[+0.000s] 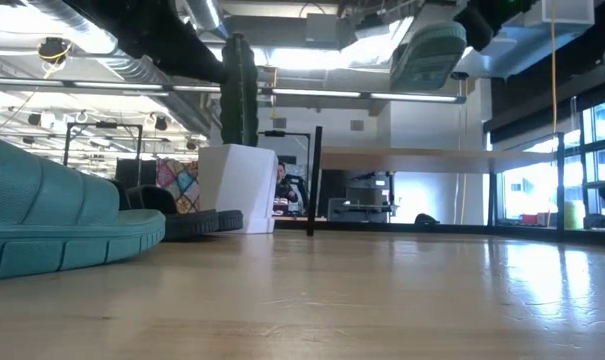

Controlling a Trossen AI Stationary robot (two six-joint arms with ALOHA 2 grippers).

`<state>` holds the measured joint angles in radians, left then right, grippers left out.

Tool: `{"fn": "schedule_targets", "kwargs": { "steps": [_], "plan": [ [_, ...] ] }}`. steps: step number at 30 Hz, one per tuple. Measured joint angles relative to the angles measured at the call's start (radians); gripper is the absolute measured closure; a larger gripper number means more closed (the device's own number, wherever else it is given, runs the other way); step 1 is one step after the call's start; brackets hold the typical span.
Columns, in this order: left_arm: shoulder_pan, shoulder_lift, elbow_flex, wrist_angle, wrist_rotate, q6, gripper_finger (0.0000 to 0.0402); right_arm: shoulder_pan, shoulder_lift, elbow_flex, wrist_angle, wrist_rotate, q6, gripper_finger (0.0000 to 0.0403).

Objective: Pick and place slides into the shelf
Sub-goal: Put the green slipper on the shelf

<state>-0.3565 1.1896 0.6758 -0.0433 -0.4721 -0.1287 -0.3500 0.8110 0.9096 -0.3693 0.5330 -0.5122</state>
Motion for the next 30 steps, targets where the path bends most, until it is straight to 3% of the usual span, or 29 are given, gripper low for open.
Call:
{"fn": "schedule_targets", "kwargs": {
  "steps": [8,18,30],
  "plan": [
    [0.000,0.000,-0.001,0.000,0.000,-0.002,0.0231,-0.117,0.000,0.000,-0.040,-0.141,0.011,0.0387],
    [0.000,0.000,-0.001,0.000,0.000,-0.002,0.0231,-0.162,0.012,0.000,-0.046,-0.198,0.013,0.0390],
    [0.000,0.000,-0.001,0.000,-0.001,-0.002,0.0231,-0.196,0.124,0.000,0.036,-0.236,0.016,0.0390]
  ]
}}
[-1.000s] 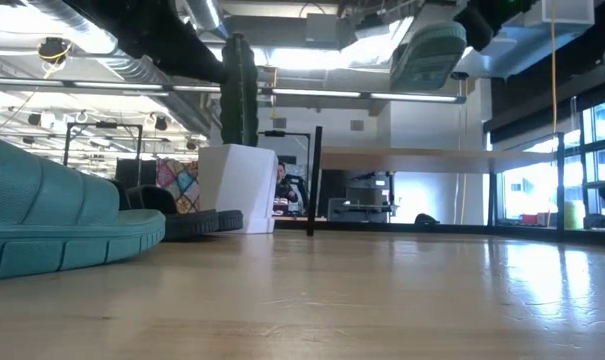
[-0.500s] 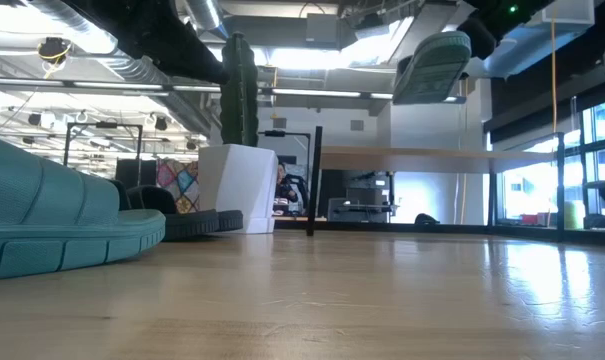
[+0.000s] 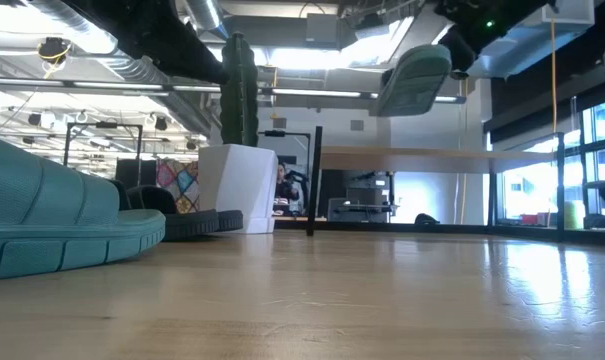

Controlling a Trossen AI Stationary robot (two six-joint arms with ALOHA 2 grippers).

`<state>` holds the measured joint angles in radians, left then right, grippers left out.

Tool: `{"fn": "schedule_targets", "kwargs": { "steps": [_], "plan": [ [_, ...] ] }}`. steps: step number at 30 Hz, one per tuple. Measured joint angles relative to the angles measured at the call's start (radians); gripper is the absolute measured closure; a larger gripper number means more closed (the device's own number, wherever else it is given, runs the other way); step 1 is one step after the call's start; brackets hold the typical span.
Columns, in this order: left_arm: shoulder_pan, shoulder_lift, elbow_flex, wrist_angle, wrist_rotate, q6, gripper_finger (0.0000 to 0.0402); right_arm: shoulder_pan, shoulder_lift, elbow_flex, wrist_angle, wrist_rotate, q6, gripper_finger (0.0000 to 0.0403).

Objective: Pick and place slides into the shelf
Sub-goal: Put the green slipper on the shelf

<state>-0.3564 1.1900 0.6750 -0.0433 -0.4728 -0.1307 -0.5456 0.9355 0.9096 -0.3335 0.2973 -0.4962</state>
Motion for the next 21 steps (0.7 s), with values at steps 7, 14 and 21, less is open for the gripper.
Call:
{"fn": "schedule_targets", "kwargs": {
  "steps": [7,14,21],
  "plan": [
    [0.000,0.000,0.000,0.000,0.000,0.000,0.0231,-0.042,0.054,0.000,0.034,-0.064,0.002,0.0390],
    [0.000,0.000,-0.001,0.000,0.000,0.001,0.0231,-0.074,0.121,0.000,0.054,-0.068,-0.007,0.0390],
    [0.000,0.000,-0.001,-0.001,0.000,0.001,0.0231,-0.115,0.180,0.000,0.066,-0.137,-0.039,0.0390]
  ]
}}
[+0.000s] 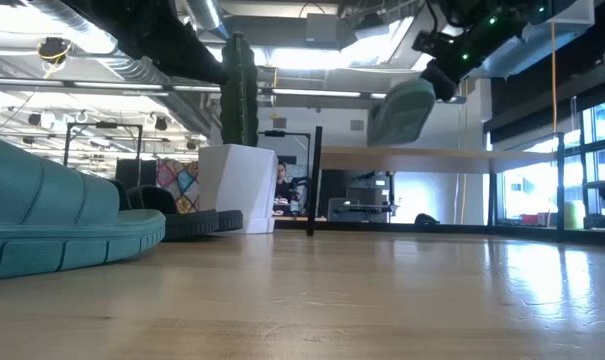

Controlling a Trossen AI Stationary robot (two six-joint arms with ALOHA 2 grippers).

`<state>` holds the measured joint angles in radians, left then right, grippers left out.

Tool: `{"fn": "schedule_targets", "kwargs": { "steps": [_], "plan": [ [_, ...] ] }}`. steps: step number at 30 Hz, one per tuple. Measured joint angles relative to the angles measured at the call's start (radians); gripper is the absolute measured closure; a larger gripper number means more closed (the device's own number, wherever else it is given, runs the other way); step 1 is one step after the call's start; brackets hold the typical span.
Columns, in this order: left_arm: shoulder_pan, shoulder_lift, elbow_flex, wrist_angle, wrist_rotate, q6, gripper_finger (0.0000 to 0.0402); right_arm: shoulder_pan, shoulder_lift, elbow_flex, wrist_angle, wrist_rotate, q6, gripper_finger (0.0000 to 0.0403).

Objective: Pick and place slides into the shelf
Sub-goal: Put the green slipper on the shelf

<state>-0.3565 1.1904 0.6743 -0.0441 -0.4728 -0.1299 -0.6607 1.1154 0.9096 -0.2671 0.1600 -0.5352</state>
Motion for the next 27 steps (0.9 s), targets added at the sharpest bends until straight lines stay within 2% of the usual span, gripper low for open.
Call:
{"fn": "schedule_targets", "kwargs": {
  "steps": [8,18,27],
  "plan": [
    [0.000,0.000,0.000,0.000,0.000,-0.001,0.0231,-0.033,0.017,-0.013,0.074,-0.043,-0.046,0.0390],
    [0.000,0.000,0.000,0.000,-0.001,-0.002,0.0231,-0.066,0.012,-0.235,0.360,-0.060,-0.097,0.0390],
    [0.001,0.000,0.000,0.000,-0.010,-0.002,0.0231,-0.105,0.012,-0.261,0.383,-0.112,-0.096,0.0388]
  ]
}}
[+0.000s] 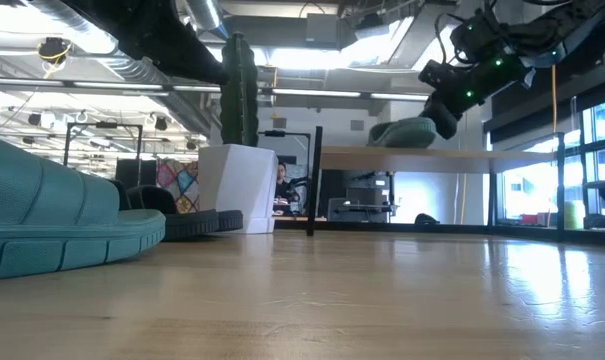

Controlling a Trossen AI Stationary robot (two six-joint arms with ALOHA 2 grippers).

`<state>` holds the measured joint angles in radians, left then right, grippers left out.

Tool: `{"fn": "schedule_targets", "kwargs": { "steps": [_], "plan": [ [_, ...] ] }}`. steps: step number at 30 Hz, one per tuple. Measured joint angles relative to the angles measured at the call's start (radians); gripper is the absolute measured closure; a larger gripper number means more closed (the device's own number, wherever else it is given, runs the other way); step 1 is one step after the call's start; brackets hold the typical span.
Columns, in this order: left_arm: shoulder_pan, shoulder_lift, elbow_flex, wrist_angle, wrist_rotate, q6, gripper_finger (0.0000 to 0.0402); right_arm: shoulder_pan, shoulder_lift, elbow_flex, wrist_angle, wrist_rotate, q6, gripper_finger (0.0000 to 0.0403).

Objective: Pick and place slides into the shelf
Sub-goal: Put the green slipper on the shelf

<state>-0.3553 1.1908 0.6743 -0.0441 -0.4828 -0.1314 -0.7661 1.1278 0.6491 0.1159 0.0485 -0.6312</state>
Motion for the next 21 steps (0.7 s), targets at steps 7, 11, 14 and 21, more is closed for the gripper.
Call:
{"fn": "schedule_targets", "kwargs": {
  "steps": [7,11,14,21],
  "plan": [
    [0.000,0.000,0.000,0.000,0.000,0.002,0.0231,-0.001,0.000,0.000,-0.030,0.002,0.000,0.0337],
    [0.000,0.000,0.000,0.000,0.000,0.002,0.0231,-0.001,0.000,0.000,-0.035,0.002,0.000,0.0323],
    [0.000,0.000,0.000,0.000,0.000,-0.006,0.0231,-0.001,0.000,0.000,-0.036,0.001,-0.001,0.0316],
    [0.000,0.000,0.000,0.000,0.000,-0.019,0.0231,-0.001,0.000,0.000,-0.041,0.000,-0.002,0.0270]
  ]
}}
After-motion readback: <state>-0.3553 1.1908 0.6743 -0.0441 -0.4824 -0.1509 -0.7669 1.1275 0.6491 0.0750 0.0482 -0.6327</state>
